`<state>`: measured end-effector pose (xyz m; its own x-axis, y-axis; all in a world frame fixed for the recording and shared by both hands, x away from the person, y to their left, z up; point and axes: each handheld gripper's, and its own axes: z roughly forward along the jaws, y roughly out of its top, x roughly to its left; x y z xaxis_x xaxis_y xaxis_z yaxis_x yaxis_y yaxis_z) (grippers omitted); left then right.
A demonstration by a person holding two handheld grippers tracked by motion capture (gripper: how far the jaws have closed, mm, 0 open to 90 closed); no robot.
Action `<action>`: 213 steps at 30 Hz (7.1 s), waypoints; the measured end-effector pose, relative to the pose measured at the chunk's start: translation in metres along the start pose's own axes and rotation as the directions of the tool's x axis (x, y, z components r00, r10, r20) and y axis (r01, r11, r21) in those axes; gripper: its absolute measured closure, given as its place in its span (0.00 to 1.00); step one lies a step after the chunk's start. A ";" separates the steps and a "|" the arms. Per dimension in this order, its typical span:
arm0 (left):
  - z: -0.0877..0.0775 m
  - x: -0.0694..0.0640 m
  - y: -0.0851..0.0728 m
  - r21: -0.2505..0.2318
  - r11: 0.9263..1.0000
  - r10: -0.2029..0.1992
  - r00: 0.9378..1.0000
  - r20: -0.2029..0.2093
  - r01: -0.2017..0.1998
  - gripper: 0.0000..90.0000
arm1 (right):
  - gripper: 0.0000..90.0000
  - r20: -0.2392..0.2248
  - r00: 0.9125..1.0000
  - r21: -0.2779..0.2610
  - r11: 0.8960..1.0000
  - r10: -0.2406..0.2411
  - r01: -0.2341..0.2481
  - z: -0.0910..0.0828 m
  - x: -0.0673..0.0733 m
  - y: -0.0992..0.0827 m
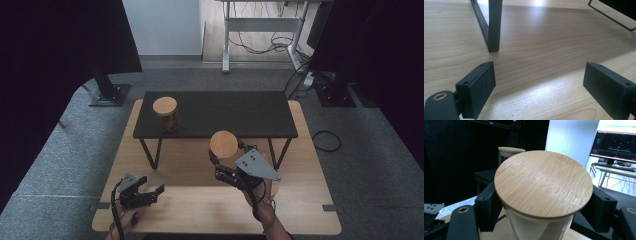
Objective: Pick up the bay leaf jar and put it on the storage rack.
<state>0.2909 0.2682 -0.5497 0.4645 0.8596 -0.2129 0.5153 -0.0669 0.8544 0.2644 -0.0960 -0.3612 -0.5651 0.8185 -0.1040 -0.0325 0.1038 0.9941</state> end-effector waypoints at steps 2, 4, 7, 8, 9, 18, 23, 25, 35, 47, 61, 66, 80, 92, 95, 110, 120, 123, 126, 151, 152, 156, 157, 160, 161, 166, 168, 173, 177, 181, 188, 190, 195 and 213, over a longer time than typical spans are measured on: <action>0.000 0.000 0.000 0.000 1.000 0.003 1.000 -0.001 -0.003 0.11 | 0.28 0.002 1.000 -0.004 1.000 0.006 -0.006 0.001 -0.002 0.002; 0.000 -0.001 0.000 0.002 1.000 0.005 1.000 -0.008 -0.005 0.11 | 0.28 0.004 1.000 -0.007 1.000 0.007 -0.006 0.002 -0.003 0.003; 0.000 -0.001 0.000 0.002 1.000 0.005 1.000 -0.013 -0.005 0.11 | 0.28 0.007 1.000 -0.015 1.000 0.006 -0.006 0.002 -0.005 0.006; 0.000 -0.001 0.000 0.004 1.000 0.008 1.000 -0.012 -0.007 0.11 | 0.28 0.008 1.000 -0.017 1.000 0.004 -0.004 0.002 -0.006 0.006; 0.000 -0.001 0.000 0.002 1.000 0.006 1.000 -0.010 -0.006 0.11 | 0.28 0.008 1.000 -0.020 1.000 0.004 -0.004 0.002 -0.006 0.007; 0.000 -0.002 0.000 -0.001 1.000 0.004 1.000 -0.004 -0.004 0.12 | 0.28 0.007 1.000 -0.039 0.999 0.003 -0.003 0.001 -0.013 0.015; 0.000 -0.002 0.000 -0.001 1.000 0.006 1.000 -0.003 -0.006 0.12 | 0.28 0.001 1.000 -0.039 0.999 -0.006 0.006 0.002 -0.016 0.016; 0.000 -0.002 0.000 -0.001 1.000 0.006 1.000 -0.003 -0.006 0.12 | 0.28 -0.001 1.000 -0.044 0.999 -0.002 0.002 0.002 -0.018 0.017; 0.000 -0.002 0.000 0.002 1.000 0.014 1.000 -0.002 -0.014 0.11 | 0.28 -0.003 1.000 -0.058 0.998 -0.005 0.005 0.004 -0.026 0.027; 0.000 -0.002 0.000 0.002 1.000 0.014 1.000 0.001 -0.014 0.11 | 0.28 -0.014 1.000 -0.042 0.999 0.010 -0.010 0.017 -0.031 0.030; 0.000 -0.001 0.000 0.001 1.000 0.006 1.000 -0.002 -0.006 0.11 | 0.28 0.013 1.000 -0.014 1.000 0.001 -0.001 0.033 -0.041 0.031; 0.000 -0.002 0.000 0.006 1.000 0.013 1.000 -0.003 -0.013 0.11 | 0.28 0.017 1.000 -0.018 1.000 0.017 -0.017 0.038 -0.045 0.028; 0.001 -0.003 0.000 0.009 1.000 0.016 1.000 -0.001 -0.016 0.11 | 0.28 0.040 0.999 0.013 1.000 0.006 -0.006 0.051 -0.052 0.025; 0.001 -0.003 0.000 0.010 1.000 0.018 1.000 0.003 -0.018 0.11 | 0.28 0.056 0.998 0.024 1.000 0.015 -0.016 0.062 -0.054 0.018; 0.001 -0.003 0.000 0.011 1.000 0.021 1.000 0.004 -0.021 0.11 | 0.28 0.074 0.997 0.030 0.999 0.016 -0.018 0.066 -0.055 0.016; 0.001 -0.003 0.000 0.012 1.000 0.018 1.000 0.009 -0.019 0.11 | 0.28 0.102 0.995 0.058 0.998 0.019 -0.025 0.083 -0.061 0.009; 0.001 -0.002 0.000 0.012 1.000 0.014 1.000 0.013 -0.015 0.11 | 0.28 0.110 0.994 0.073 0.997 0.021 -0.029 0.092 -0.062 0.003; 0.001 -0.003 0.000 0.012 1.000 0.018 1.000 0.011 -0.018 0.11 | 0.28 0.105 0.994 0.076 0.997 0.019 -0.027 0.094 -0.062 0.003; 0.002 -0.003 0.000 0.012 1.000 0.019 1.000 0.011 -0.020 0.11 | 0.28 0.110 0.994 0.085 0.996 0.014 -0.024 0.096 -0.061 0.003; 0.002 -0.002 0.000 0.014 1.000 0.013 1.000 0.016 -0.014 0.11 | 0.21 0.160 0.987 0.129 0.992 -0.014 -0.007 0.102 -0.060 0.000; 0.002 -0.002 0.000 0.014 1.000 0.016 1.000 0.015 -0.016 0.11 | 0.20 0.157 0.988 0.129 0.992 -0.011 -0.009 0.102 -0.060 0.000; 0.002 -0.002 0.000 0.013 1.000 0.015 1.000 0.015 -0.015 0.11 | 0.16 0.153 0.988 0.121 0.993 -0.003 -0.016 0.101 -0.059 0.000; 0.002 -0.002 0.000 0.013 1.000 0.014 1.000 0.015 -0.014 0.11 | 0.16 0.152 0.988 0.120 0.993 -0.002 -0.016 0.100 -0.058 0.000; 0.002 -0.002 0.000 0.011 1.000 0.015 1.000 0.013 -0.015 0.11 | 0.14 0.149 0.989 0.112 0.993 0.007 -0.024 0.097 -0.058 0.000; 0.001 -0.002 0.000 0.010 1.000 0.015 1.000 0.012 -0.015 0.11 | 0.14 0.148 0.989 0.111 0.994 0.009 -0.025 0.096 -0.058 0.000; 0.001 -0.003 0.000 0.012 1.000 0.026 1.000 0.006 -0.026 0.11 | 0.14 0.148 0.989 0.100 0.994 0.016 -0.031 0.088 -0.056 0.001; 0.001 -0.003 0.000 0.013 1.000 0.028 1.000 0.005 -0.028 0.11 | 0.14 0.143 0.990 0.098 0.995 0.018 -0.032 0.086 -0.056 0.000; 0.001 -0.003 0.000 0.012 1.000 0.025 1.000 0.004 -0.025 0.11 | 0.13 0.138 0.990 0.087 0.996 0.020 -0.032 0.078 -0.054 -0.001; 0.001 -0.004 0.000 0.012 1.000 0.027 1.000 0.002 -0.027 0.11 | 0.12 0.135 0.990 0.074 0.996 0.033 -0.043 0.071 -0.053 -0.003; 0.001 -0.004 0.000 0.013 0.999 0.029 1.000 0.001 -0.029 0.11 | 0.12 0.125 0.991 0.068 0.997 0.040 -0.049 0.064 -0.052 -0.006; 0.001 -0.004 0.000 0.013 0.999 0.032 0.999 -0.002 -0.032 0.11 | 0.12 0.082 0.996 0.059 0.997 0.042 -0.046 0.050 -0.047 -0.009; 0.001 -0.004 0.000 0.013 0.999 0.032 0.999 -0.002 -0.032 0.11 | 0.12 0.070 0.997 0.054 0.997 0.045 -0.049 0.046 -0.046 -0.010; 0.001 -0.005 0.000 0.014 0.999 0.035 0.999 -0.004 -0.034 0.11 | 0.13 0.042 0.997 0.043 0.997 0.063 -0.065 0.035 -0.044 -0.016; 0.000 -0.006 -0.001 0.016 0.999 0.035 0.999 -0.008 -0.035 0.11 | 0.13 0.017 0.991 0.012 0.991 0.130 -0.130 -0.010 -0.036 -0.050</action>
<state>0.2882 0.2630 -0.5492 0.4768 0.8606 -0.1792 0.5101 -0.1049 0.8537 0.2779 -0.1367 -0.4068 -0.5502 0.8346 0.0254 0.0509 0.0031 0.9987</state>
